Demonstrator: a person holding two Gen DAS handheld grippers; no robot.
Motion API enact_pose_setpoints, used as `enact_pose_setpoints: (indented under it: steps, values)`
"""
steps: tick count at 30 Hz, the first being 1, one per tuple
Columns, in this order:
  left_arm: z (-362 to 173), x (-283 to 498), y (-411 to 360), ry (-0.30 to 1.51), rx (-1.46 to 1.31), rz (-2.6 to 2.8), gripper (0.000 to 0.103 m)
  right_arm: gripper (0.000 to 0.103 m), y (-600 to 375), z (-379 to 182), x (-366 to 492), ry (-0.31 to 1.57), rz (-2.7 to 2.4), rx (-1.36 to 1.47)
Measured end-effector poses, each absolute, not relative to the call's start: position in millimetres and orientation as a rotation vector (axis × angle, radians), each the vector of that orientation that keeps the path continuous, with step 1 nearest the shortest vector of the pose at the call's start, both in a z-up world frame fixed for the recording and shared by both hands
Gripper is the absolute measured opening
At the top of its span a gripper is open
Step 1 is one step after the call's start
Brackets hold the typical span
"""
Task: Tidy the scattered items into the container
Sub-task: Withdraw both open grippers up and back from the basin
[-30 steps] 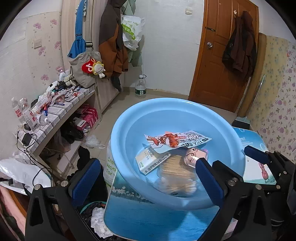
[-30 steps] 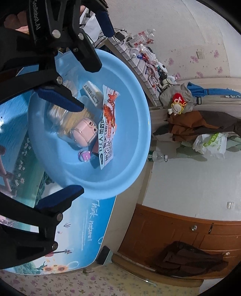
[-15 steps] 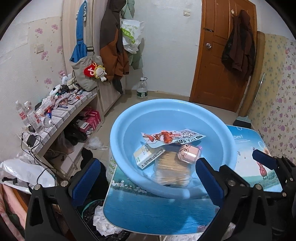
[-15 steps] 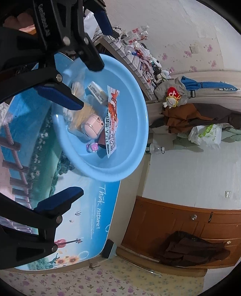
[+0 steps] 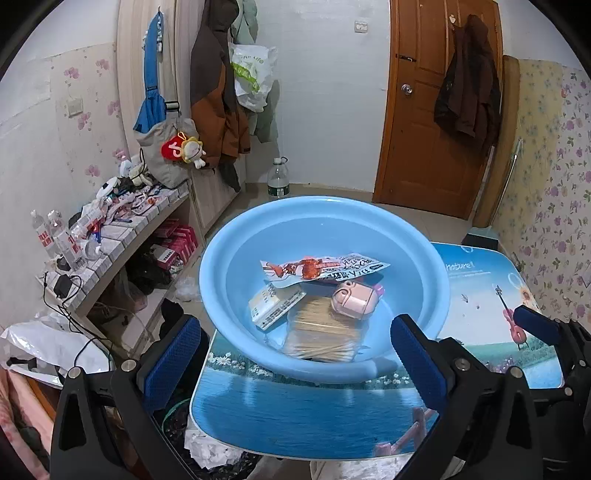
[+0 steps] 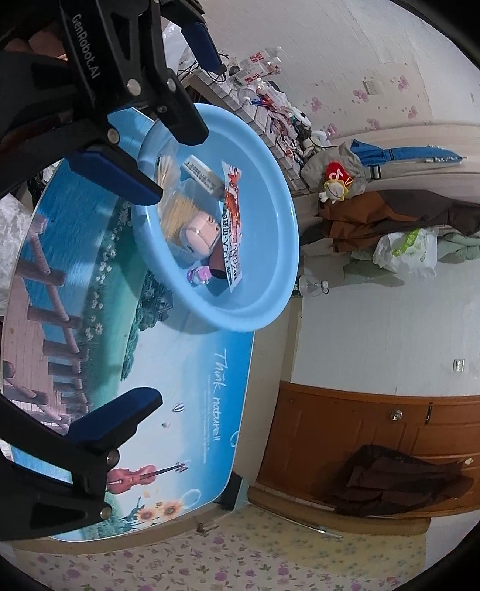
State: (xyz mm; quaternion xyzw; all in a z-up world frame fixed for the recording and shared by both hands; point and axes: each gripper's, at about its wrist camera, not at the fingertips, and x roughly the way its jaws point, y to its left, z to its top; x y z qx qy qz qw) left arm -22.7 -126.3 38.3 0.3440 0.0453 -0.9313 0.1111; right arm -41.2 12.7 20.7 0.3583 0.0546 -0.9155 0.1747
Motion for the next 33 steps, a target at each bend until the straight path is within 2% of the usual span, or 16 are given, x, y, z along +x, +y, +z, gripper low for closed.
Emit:
enact_pose_setpoints:
  steps: [3,9,33]
  values:
    - [40,-22,-123,0.129,1.004,-2.741,0.103,0.103,17,23,-41,0.151,-2.604,1.008]
    - [43,-19,-116,0.112,0.992,-2.750,0.103,0.103,24,28,-37,0.123,-2.633,0.951]
    - [46,-32,-49,0.059,1.039,-2.842,0.103,0.103,94,29,-33,0.056,-2.726,1.013]
